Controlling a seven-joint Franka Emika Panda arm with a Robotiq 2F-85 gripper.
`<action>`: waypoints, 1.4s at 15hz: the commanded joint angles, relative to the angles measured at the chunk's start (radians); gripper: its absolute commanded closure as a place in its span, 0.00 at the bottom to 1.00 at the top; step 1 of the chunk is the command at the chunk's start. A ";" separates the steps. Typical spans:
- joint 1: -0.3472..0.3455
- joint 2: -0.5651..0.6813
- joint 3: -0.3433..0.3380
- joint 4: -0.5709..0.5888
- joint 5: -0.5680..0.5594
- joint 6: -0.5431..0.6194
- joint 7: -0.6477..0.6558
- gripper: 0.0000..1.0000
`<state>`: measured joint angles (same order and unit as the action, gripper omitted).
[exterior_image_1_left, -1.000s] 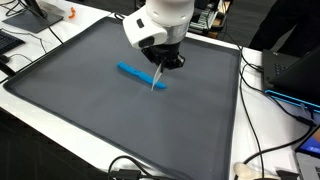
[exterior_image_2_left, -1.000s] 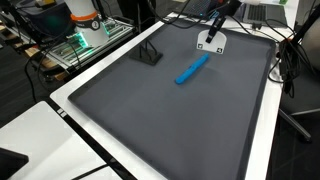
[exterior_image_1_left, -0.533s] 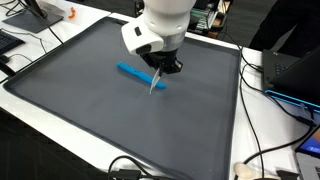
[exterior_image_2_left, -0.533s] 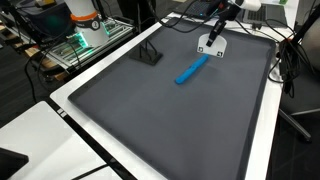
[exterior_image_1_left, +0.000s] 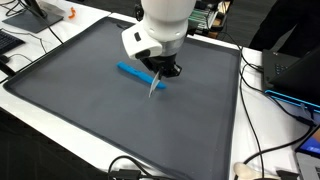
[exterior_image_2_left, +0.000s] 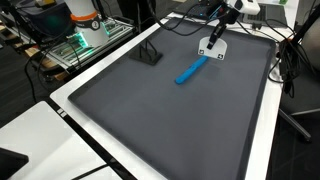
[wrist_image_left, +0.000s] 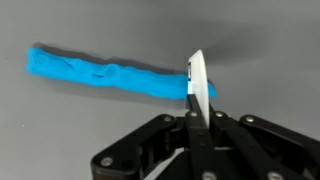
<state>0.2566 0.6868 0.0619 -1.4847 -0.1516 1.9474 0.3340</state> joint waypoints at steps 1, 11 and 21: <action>0.017 0.012 -0.021 0.001 -0.006 0.023 0.018 0.99; 0.019 0.015 -0.026 -0.024 -0.008 0.026 0.001 0.99; 0.016 0.037 -0.019 -0.017 -0.006 -0.040 -0.054 0.99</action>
<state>0.2709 0.7042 0.0475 -1.4938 -0.1535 1.9517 0.3046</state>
